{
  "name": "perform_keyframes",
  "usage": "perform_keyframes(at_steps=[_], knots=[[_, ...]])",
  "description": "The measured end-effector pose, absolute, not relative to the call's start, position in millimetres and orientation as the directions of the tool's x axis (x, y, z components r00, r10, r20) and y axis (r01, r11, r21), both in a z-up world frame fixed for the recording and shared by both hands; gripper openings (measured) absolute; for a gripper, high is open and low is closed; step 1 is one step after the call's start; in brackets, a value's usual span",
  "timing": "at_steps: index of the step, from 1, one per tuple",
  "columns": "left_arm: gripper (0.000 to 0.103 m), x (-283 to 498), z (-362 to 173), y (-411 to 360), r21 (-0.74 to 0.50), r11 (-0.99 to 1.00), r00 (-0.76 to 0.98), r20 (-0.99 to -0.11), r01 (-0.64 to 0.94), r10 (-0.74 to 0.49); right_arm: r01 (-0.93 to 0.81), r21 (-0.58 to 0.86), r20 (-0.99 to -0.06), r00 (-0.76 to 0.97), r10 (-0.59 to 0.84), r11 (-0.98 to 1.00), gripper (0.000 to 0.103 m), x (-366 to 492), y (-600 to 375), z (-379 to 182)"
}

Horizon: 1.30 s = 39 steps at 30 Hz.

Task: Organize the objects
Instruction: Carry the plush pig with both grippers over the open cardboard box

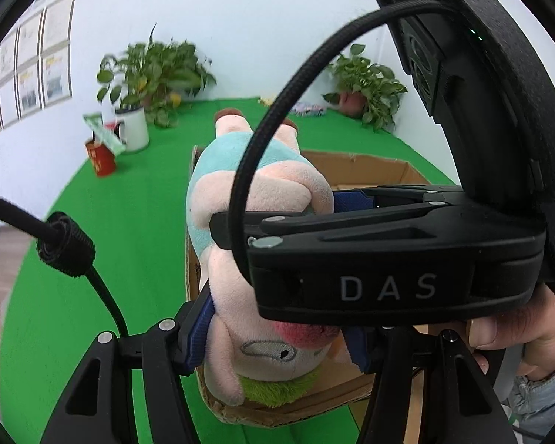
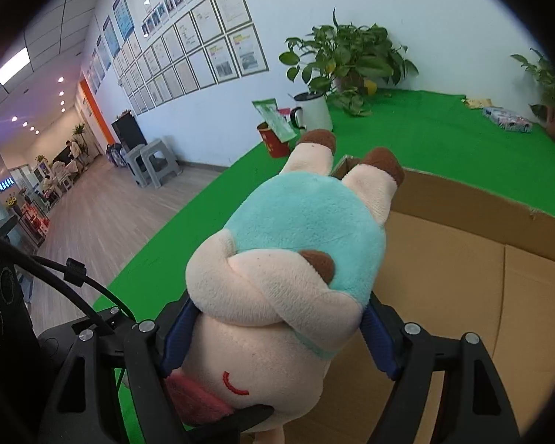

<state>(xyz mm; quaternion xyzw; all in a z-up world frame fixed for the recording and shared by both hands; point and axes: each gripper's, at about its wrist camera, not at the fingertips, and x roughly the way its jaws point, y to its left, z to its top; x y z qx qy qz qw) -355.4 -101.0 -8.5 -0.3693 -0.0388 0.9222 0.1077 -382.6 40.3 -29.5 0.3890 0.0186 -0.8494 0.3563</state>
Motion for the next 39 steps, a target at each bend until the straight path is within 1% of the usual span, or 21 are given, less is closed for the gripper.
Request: perform_keyframes(at_steps=[2,5,9,13,15,18,23,26,28,30,32,33,36,39], knots=[[0.057,-346.3,-21.5,-104.9,-0.153,-0.976,-0.693,-0.687,-0.156,0.219,0.620,0.256,-0.687,-0.422,-0.591,-0.741,0.077,-386.2,39.2,-37.2],[0.060,-355.4,-35.8,-115.0,-0.162,-0.978,-0.687,-0.696,-0.134,0.209,0.617,0.297,-0.703,-0.375,-0.604,-0.729,0.077,-395.0,37.9,-46.0],[0.064,-360.1,-46.2,-125.5,-0.163,-0.977,-0.680,-0.702,-0.137,0.213,0.612,0.317,-0.706,-0.358,-0.611,-0.724,0.077,-394.7,38.6,-50.1],[0.062,-326.9,-42.1,-111.6,-0.139,-0.979,-0.675,-0.709,-0.149,0.204,0.590,0.305,-0.733,-0.356,-0.580,-0.748,0.077,-404.6,41.3,-57.4],[0.062,-316.3,-42.9,-108.7,-0.101,-0.984,-0.683,-0.709,-0.144,0.173,0.574,0.324,-0.751,-0.327,-0.573,-0.752,0.078,-409.6,39.8,-66.8],[0.062,-303.4,-40.5,-109.8,-0.105,-0.985,-0.699,-0.694,-0.136,0.171,0.548,0.371,-0.742,-0.310,-0.595,-0.749,0.080,-409.9,43.6,-73.4],[0.062,-296.8,-36.4,-112.0,-0.132,-0.983,-0.702,-0.688,-0.128,0.184,0.490,0.446,-0.732,-0.282,-0.620,-0.749,0.089,-414.4,48.2,-75.5],[0.062,-293.6,-35.2,-107.5,-0.127,-0.983,-0.704,-0.687,-0.131,0.183,0.467,0.478,-0.726,-0.266,-0.634,-0.744,0.092,-416.8,54.7,-76.2],[0.060,-297.7,-36.7,-109.2,-0.122,-0.985,-0.707,-0.686,-0.124,0.174,0.456,0.490,-0.725,-0.261,-0.637,-0.743,0.093,-415.8,57.2,-74.4],[0.051,-300.0,-37.0,-111.9,-0.145,-0.980,-0.704,-0.682,-0.136,0.198,0.458,0.503,-0.710,-0.265,-0.652,-0.733,0.095,-411.1,60.7,-67.8],[0.049,-299.3,-37.6,-112.1,-0.151,-0.979,-0.702,-0.684,-0.135,0.201,0.467,0.509,-0.690,-0.281,-0.667,-0.723,0.098,-406.6,64.6,-58.4],[0.046,-299.4,-37.7,-111.6,-0.146,-0.980,-0.700,-0.686,-0.135,0.199,0.470,0.505,-0.686,-0.291,-0.667,-0.724,0.098,-404.3,67.2,-54.0],[0.042,-299.5,-38.7,-110.2,-0.143,-0.981,-0.696,-0.691,-0.133,0.195,0.444,0.511,-0.680,-0.314,-0.662,-0.736,0.098,-402.5,76.5,-47.7],[0.039,-299.8,-38.7,-113.7,-0.178,-0.977,-0.687,-0.695,-0.118,0.209,0.429,0.535,-0.665,-0.318,-0.676,-0.728,0.099,-398.9,86.2,-44.1]])
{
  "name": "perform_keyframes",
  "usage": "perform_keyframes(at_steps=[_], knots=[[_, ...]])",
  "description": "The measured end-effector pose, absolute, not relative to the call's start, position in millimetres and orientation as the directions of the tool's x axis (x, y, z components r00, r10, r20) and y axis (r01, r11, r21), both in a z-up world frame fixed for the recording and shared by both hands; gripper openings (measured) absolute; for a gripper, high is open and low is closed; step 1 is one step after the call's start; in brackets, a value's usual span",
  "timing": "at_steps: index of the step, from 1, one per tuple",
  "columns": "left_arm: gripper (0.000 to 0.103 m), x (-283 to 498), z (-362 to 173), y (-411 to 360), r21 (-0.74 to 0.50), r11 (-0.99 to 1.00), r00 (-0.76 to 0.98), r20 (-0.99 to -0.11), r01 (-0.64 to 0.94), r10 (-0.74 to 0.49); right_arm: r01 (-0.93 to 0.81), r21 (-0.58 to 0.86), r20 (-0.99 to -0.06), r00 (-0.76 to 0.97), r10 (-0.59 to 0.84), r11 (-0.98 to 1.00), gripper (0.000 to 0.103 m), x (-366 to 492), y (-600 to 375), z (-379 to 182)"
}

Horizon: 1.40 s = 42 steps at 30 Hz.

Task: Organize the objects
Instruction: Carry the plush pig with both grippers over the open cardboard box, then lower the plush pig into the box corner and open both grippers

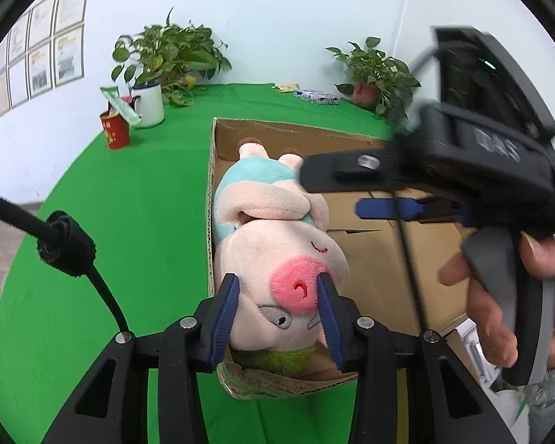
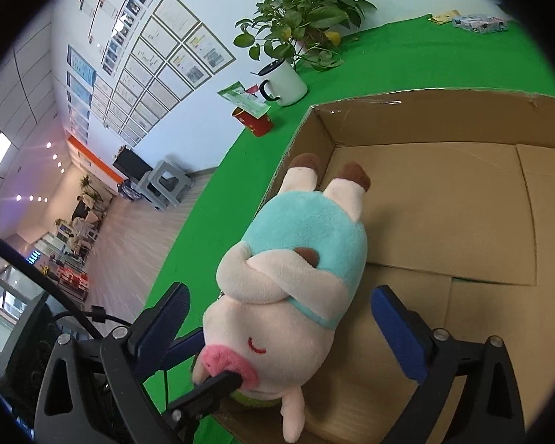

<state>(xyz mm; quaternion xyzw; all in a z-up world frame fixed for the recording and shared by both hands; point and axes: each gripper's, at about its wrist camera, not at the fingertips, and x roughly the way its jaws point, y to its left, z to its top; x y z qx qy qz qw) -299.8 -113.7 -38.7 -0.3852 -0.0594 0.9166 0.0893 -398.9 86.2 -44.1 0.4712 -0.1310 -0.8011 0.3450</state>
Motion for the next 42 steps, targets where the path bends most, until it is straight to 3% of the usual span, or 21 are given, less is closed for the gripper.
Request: perform_keyframes(at_steps=[7,8,10,11,16,17,20,22,30,34,37,42], knots=[[0.029,-300.4,-35.5,-121.4,-0.283,-0.956,-0.664,-0.699,-0.080,0.263,0.404,0.529,-0.691,-0.305,-0.655,-0.746,0.099,-394.6,93.5,-53.8],[0.025,-299.9,-34.8,-121.7,-0.296,-0.952,-0.662,-0.699,-0.079,0.272,0.395,0.545,-0.688,-0.293,-0.664,-0.739,0.099,-396.2,93.6,-57.0],[0.004,-297.5,-31.6,-122.9,-0.346,-0.933,-0.655,-0.683,-0.099,0.323,0.389,0.563,-0.681,-0.282,-0.676,-0.729,0.099,-397.3,92.8,-59.5],[0.002,-296.8,-29.9,-123.5,-0.369,-0.923,-0.649,-0.676,-0.112,0.349,0.396,0.566,-0.677,-0.278,-0.682,-0.723,0.099,-397.2,91.7,-58.5],[0.008,-294.9,-22.5,-105.9,-0.202,-0.975,-0.667,-0.714,-0.095,0.213,0.432,0.556,-0.662,-0.287,-0.693,-0.710,0.099,-393.0,87.8,-50.6],[0.015,-294.2,-20.8,-101.5,-0.163,-0.982,-0.677,-0.713,-0.096,0.184,0.428,0.562,-0.658,-0.288,-0.696,-0.708,0.099,-393.1,89.1,-51.1],[0.052,-292.3,-17.8,-94.5,-0.048,-0.997,-0.715,-0.695,-0.061,0.078,0.411,0.575,-0.649,-0.298,-0.700,-0.708,0.099,-394.2,95.6,-53.0],[0.061,-291.7,-18.1,-92.7,-0.023,-0.997,-0.724,-0.687,-0.071,0.068,0.401,0.583,-0.641,-0.308,-0.703,-0.707,0.099,-393.9,102.2,-53.5],[0.065,-281.4,-11.0,-67.2,0.033,-0.978,-0.753,-0.644,-0.207,0.137,0.366,0.601,-0.620,-0.347,-0.704,-0.710,0.099,-397.8,132.3,-49.8],[0.065,-290.7,-18.2,-53.3,0.111,-0.971,-0.741,-0.666,-0.213,0.087,0.362,0.605,-0.616,-0.350,-0.705,-0.709,0.099,-398.9,137.3,-51.3],[0.052,-298.8,-26.7,-52.3,0.153,-0.974,-0.729,-0.685,-0.166,0.016,0.365,0.607,-0.614,-0.348,-0.709,-0.706,0.099,-398.7,139.0,-52.2],[0.037,-299.2,-22.5,-60.7,0.077,-0.984,-0.717,-0.694,-0.158,0.061,0.378,0.593,-0.621,-0.348,-0.702,-0.711,0.099,-397.4,143.3,-50.6]])
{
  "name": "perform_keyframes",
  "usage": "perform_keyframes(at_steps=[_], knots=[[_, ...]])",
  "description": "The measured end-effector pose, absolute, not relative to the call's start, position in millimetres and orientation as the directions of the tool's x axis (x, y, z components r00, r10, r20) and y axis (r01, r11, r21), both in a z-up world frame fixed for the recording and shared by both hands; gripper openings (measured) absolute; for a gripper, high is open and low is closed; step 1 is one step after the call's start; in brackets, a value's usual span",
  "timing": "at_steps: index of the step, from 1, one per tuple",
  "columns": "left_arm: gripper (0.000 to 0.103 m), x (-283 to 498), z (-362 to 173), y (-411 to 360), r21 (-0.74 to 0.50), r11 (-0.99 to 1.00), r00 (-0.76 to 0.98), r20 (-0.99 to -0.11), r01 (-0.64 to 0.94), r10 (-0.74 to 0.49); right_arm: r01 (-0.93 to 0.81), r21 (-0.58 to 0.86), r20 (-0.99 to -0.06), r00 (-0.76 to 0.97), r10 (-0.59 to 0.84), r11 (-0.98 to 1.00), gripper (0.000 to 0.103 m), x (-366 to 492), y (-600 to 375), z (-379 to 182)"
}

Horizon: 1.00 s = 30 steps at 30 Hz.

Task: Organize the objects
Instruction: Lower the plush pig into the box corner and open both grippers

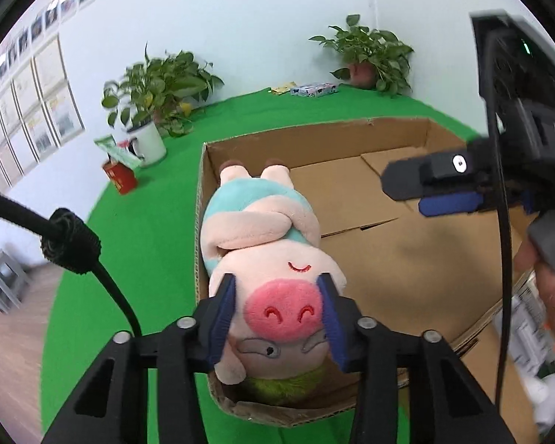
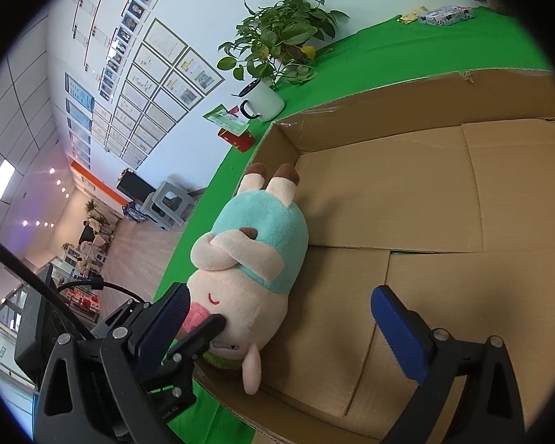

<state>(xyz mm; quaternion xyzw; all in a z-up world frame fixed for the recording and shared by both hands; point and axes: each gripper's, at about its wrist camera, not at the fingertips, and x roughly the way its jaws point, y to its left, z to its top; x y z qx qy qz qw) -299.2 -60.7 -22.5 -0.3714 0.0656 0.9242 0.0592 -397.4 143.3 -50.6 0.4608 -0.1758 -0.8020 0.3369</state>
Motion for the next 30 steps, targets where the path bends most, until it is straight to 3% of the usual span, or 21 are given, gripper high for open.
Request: perform_keyframes(at_steps=[8,11,13,15,20,26,30], knots=[[0.030,-302.2,-17.5,-97.9,-0.219,-0.972,-0.669,-0.709,-0.090,0.222,0.398,0.591,-0.621,-0.330,-0.711,-0.702,0.099,-394.1,139.9,-50.0],[0.030,-297.8,-19.3,-98.0,-0.185,-0.980,-0.665,-0.724,-0.072,0.185,0.409,0.590,-0.617,-0.327,-0.716,-0.696,0.099,-393.5,138.6,-47.9],[0.035,-294.8,-21.6,-95.3,-0.162,-0.985,-0.668,-0.726,-0.064,0.163,0.409,0.592,-0.618,-0.324,-0.717,-0.695,0.099,-393.3,137.3,-48.1],[0.048,-292.6,-19.7,-92.7,-0.118,-0.992,-0.680,-0.725,-0.037,0.112,0.408,0.590,-0.623,-0.318,-0.715,-0.696,0.099,-392.4,134.9,-49.9],[0.070,-287.2,-15.3,-86.4,-0.020,-1.000,-0.702,-0.712,0.001,0.014,0.417,0.572,-0.639,-0.313,-0.703,-0.706,0.099,-386.5,129.3,-51.1],[0.074,-265.3,4.1,-84.3,0.011,-1.000,-0.751,-0.661,-0.008,-0.002,0.430,0.460,-0.687,-0.381,-0.618,-0.777,0.101,-365.6,127.0,-46.5],[0.090,-238.2,19.1,-79.0,0.040,-0.999,-0.796,-0.605,-0.005,-0.020,0.404,0.315,-0.731,-0.474,-0.490,-0.859,0.101,-338.6,132.0,-42.1]])
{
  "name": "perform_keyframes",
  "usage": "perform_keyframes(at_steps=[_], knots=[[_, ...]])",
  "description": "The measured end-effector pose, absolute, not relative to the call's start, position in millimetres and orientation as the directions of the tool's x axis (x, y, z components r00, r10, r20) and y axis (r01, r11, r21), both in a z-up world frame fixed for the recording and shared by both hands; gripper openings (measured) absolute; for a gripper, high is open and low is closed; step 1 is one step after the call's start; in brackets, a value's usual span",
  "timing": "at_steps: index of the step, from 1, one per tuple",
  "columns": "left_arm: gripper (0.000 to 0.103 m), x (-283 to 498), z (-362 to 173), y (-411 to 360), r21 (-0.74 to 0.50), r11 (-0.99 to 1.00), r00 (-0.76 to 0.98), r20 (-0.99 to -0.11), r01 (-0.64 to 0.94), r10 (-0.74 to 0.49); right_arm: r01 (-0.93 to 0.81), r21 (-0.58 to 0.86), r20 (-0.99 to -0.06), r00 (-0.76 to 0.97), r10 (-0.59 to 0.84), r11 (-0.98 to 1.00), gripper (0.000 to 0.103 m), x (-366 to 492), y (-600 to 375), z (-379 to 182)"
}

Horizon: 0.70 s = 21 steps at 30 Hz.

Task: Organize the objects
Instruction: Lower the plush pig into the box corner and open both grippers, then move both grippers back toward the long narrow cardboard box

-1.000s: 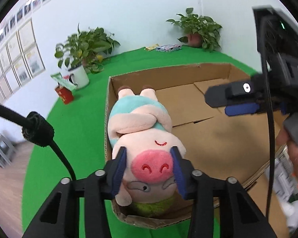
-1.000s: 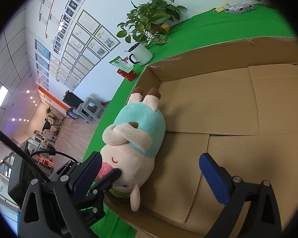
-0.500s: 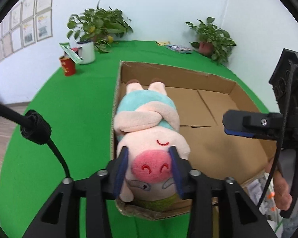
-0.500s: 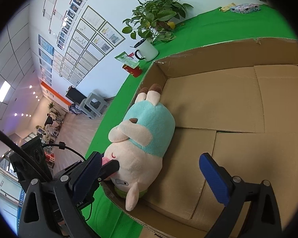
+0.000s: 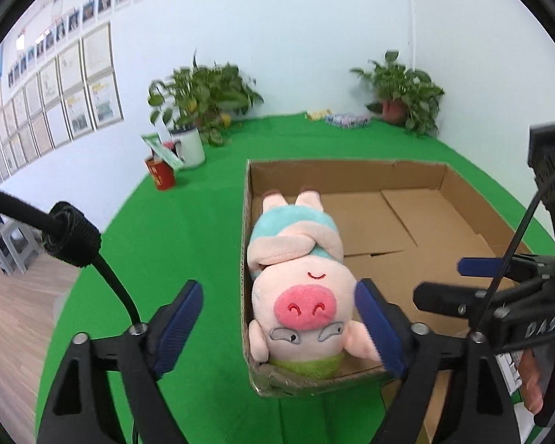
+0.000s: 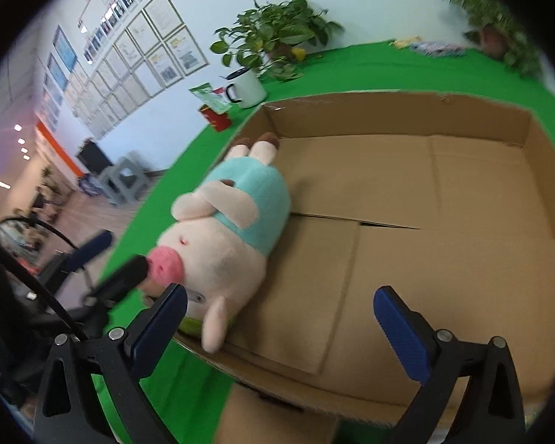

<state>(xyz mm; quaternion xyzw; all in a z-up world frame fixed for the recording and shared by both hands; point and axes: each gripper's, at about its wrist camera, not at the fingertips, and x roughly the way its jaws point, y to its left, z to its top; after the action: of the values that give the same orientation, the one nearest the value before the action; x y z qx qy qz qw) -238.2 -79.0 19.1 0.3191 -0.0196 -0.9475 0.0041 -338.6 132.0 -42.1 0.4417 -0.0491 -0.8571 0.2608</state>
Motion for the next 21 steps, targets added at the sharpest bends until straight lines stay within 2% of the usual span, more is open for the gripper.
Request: perform_keyframes(at_steps=[3,10,21], knots=[[0.095,-213.7,28.9,-73.8,0.029,-0.999,-0.823,-0.569,-0.020,0.000,0.370,0.212,-0.714,-0.573,-0.402,-0.904,0.101,-306.3,143.6,-31.6],[0.095,-166.5,48.7,-50.0,-0.018,-0.998,-0.855,-0.515,-0.058,0.059,0.284,0.018,-0.636,-0.736,-0.230,-0.959,0.101,-248.2,168.3,-7.9],[0.095,-112.0,55.4,-19.3,-0.093,-0.990,-0.847,-0.513,-0.108,0.141,0.244,-0.009,-0.606,-0.773,-0.189,-0.970,0.100,-190.8,202.6,-5.4]])
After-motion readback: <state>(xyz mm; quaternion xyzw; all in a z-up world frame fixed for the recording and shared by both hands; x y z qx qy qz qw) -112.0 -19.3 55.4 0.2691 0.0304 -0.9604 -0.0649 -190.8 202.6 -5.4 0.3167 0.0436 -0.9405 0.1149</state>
